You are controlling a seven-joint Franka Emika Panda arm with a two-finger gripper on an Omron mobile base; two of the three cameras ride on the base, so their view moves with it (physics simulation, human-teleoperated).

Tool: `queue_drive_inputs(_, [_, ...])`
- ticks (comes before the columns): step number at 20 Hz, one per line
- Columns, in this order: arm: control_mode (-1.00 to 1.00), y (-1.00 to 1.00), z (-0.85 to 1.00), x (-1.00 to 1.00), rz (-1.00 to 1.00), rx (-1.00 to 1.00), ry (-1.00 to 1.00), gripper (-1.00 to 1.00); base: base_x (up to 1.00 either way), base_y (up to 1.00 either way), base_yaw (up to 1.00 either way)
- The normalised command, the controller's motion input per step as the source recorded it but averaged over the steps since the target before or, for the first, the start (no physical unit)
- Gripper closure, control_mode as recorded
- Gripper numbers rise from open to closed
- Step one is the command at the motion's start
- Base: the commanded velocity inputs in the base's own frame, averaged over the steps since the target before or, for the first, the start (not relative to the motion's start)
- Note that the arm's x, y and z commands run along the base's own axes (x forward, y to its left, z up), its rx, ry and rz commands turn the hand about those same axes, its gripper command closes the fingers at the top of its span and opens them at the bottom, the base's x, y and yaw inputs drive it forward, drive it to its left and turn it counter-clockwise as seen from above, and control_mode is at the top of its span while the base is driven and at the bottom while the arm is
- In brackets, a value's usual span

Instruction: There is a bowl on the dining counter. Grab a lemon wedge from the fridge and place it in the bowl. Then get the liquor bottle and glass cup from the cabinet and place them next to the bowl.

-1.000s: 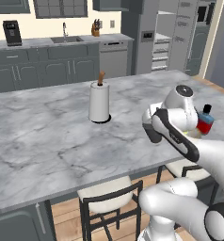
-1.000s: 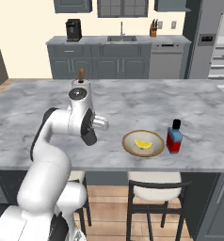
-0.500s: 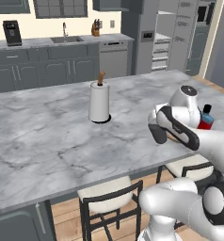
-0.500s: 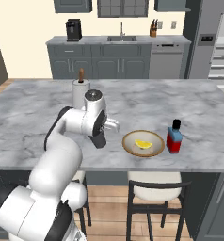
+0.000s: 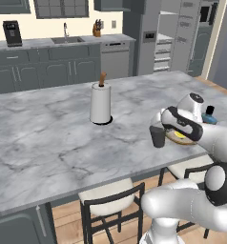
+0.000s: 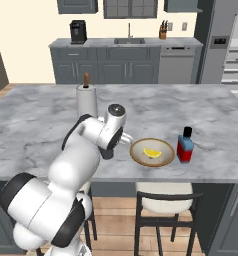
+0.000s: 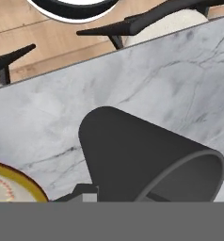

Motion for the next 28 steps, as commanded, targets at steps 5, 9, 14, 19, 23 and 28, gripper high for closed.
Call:
queue_drive_inputs(5, [-1.00,0.00,-0.33,0.25,0.00,0.04,0.00,1.00,0.00,0.00,0.00])
queue_drive_inputs(9, [-1.00,0.00,-0.21,0.17,0.00,0.04,0.00,1.00,0.00,0.00,0.00])
queue_drive_inputs(14, [-1.00,0.00,-0.23,0.04,0.00,0.07,0.00,1.00,0.00,0.00,0.00])
queue_drive_inputs(19, [-1.00,0.00,-0.26,0.06,0.00,0.07,0.00,1.00,0.00,0.00,0.00])
queue_drive_inputs(23, [-1.00,0.00,-0.25,0.06,0.00,0.05,0.00,1.00,0.00,0.00,0.00])
queue_drive_inputs(28, [-1.00,0.00,-0.18,0.12,0.00,0.04,-0.03,1.00,0.00,0.00,0.00])
